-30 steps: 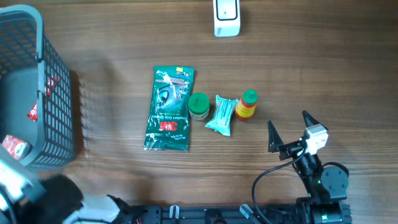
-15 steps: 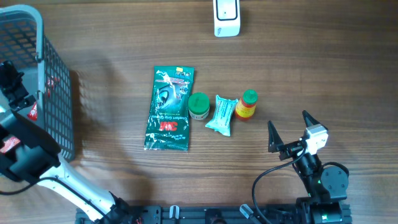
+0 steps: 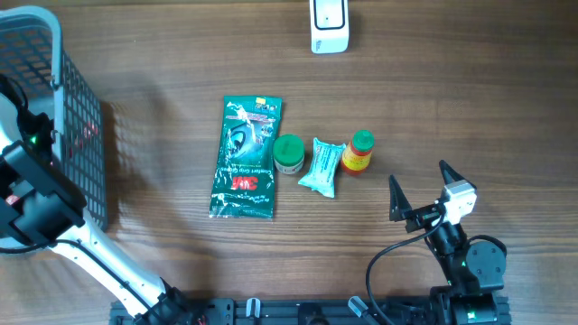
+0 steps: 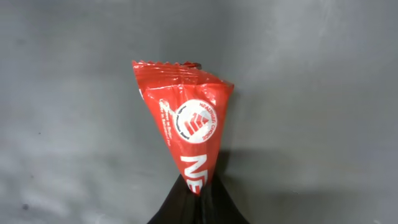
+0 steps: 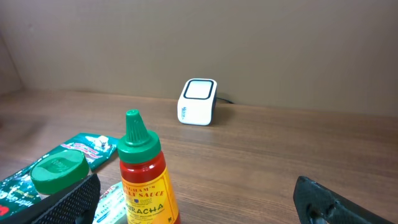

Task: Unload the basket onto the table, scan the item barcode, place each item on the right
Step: 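Reach the left gripper into the basket and grasp the red Nescafé stick, then carry the red stick with the left gripper and drop it on the table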

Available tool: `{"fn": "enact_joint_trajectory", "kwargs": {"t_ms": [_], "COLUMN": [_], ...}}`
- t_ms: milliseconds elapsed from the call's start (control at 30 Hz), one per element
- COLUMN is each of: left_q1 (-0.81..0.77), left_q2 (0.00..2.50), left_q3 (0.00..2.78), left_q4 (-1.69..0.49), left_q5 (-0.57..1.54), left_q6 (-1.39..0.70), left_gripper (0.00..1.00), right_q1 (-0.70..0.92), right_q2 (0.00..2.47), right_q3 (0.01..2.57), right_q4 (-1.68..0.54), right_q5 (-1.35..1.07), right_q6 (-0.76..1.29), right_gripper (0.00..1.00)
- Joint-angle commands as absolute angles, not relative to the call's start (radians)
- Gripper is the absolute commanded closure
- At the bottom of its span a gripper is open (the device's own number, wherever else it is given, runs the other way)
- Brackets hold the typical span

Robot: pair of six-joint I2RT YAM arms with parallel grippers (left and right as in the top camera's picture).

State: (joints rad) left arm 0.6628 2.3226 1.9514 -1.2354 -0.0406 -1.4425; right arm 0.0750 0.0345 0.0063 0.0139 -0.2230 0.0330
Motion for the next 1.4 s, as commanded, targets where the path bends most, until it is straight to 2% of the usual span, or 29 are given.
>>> {"fn": "enact_joint_trajectory", "kwargs": {"t_ms": [0,200,367,433,533,633,733,800,867,900,967,1067,1200,1300,1333,1367], "left_q1": [0.67,0.67,0.66,0.601,0.329,0.077,-0.201,-0.429,-0.664,-0.757,-0.84,-0.928,-0.945,-0.93,-0.924,-0.913], "left_q2": [2.306,1.938,1.539,1.411,1.263,1.255,1.291,1.32,1.377,1.423,1.489,1.6,1.742,1.786,1.786,1.781], "left_q3": [1.951,1.992,2.003,2.003,2.003,1.997,1.922,1.759,1.513,1.401,1.276,1.13,1.108,1.108,1.108,1.108], "left_q4": [-1.272,-1.272,-1.279,-1.272,-1.28,-1.441,-1.624,-1.577,-1.384,-1.33,-1.274,-0.976,-0.809,-0.818,-0.824,-0.827], "left_q5": [-0.065,-0.078,-0.135,-0.131,-0.133,-0.183,-0.241,-0.241,-0.241,-0.237,-0.13,-0.018,0.012,-0.039,-0.058,-0.064], "left_q6": [-1.444,-1.444,-1.407,-1.369,-1.269,-1.227,-1.302,-1.387,-1.451,-1.64,-1.977,-2.147,-2.181,-2.181,-2.177,-2.143], "left_gripper": [0.96,0.96,0.96,0.96,0.96,0.96,0.96,0.96,0.96,0.96,0.96,0.96,0.96,0.96,0.95,0.89], "right_q1": [0.075,0.075,0.075,0.075,0.075,0.075,0.075,0.075,0.075,0.075,0.075,0.075,0.075,0.075,0.075,0.075], "right_q2": [0.029,0.029,0.029,0.029,0.029,0.029,0.029,0.029,0.029,0.029,0.029,0.029,0.029,0.029,0.029,0.029], "right_q3": [0.005,0.005,0.005,0.005,0.005,0.005,0.005,0.005,0.005,0.005,0.005,0.005,0.005,0.005,0.005,0.005], "right_q4": [0.016,0.016,0.016,0.016,0.016,0.016,0.016,0.016,0.016,0.016,0.016,0.016,0.016,0.016,0.016,0.016], "right_q5": [-0.214,-0.214,-0.214,-0.214,-0.214,-0.214,-0.214,-0.214,-0.214,-0.214,-0.214,-0.214,-0.214,-0.214,-0.214,-0.214], "right_q6": [0.027,0.027,0.027,0.027,0.027,0.027,0.027,0.027,0.027,0.027,0.027,0.027,0.027,0.027,0.027,0.027], "right_gripper": [0.0,0.0,0.0,0.0,0.0,0.0,0.0,0.0,0.0,0.0,0.0,0.0,0.0,0.0,0.0,0.0]}}
